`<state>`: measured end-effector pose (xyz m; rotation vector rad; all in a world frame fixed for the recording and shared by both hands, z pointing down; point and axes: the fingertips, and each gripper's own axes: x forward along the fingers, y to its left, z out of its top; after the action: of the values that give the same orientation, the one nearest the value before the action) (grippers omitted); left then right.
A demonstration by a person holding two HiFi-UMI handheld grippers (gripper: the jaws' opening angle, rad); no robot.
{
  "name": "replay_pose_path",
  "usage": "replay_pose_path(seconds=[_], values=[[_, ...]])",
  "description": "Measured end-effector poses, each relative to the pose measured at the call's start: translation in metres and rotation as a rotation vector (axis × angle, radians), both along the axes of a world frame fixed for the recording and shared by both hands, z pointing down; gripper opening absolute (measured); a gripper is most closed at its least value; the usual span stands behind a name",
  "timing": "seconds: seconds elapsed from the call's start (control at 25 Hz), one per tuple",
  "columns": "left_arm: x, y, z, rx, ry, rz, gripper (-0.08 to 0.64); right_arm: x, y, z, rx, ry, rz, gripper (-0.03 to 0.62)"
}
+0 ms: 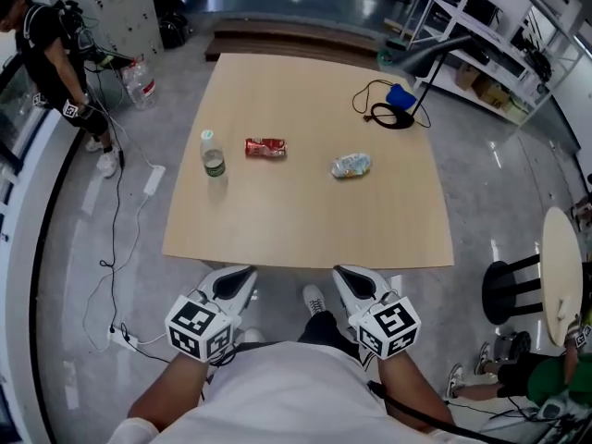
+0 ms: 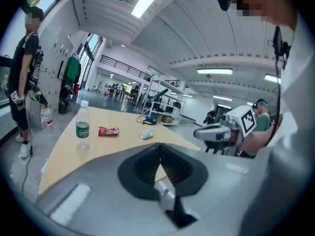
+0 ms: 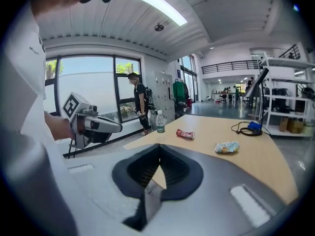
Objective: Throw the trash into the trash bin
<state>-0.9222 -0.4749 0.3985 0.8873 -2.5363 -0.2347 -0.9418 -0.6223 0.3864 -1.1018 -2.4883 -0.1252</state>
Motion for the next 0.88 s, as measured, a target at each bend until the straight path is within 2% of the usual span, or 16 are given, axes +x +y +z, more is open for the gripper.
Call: replay_pose_path(seconds=[0.36, 0.4, 0.48, 0.6, 0.76, 0.88], values=[[-0.066, -0.042, 0.023, -0.047, 0.059, -0.091, 0.009, -0.102, -0.051, 0.030, 0.091, -0.024, -0.105, 0.003], [-0.077, -0.050, 0.024, -0.050, 0.058, -0.097, 0.009, -0.114, -0.059, 0.034, 0.106, -0.026, -0.116, 0.028], [-0.097, -0.066, 0.024, -0.054, 0.059, -0.110, 0.008, -0.134, -0.074, 0.043, 0.142, -0.032, -0.141, 0.037], [-0.118, -0.090, 0.028, -0.054, 0.072, -0.136, 0.009, -0.158, -0.095, 0.059, 0.229, -0.066, -0.182, 0.037], [-0.138, -0.112, 0.040, -0.077, 0.094, -0.182, 0.009, -0.193, -0.113, 0.081, 0.403, -0.160, -0.274, 0.037], [-0.154, -0.122, 0.049, -0.094, 0.115, -0.220, 0.009, -0.222, -0.116, 0.100, 0.497, -0.220, -0.340, 0.059]])
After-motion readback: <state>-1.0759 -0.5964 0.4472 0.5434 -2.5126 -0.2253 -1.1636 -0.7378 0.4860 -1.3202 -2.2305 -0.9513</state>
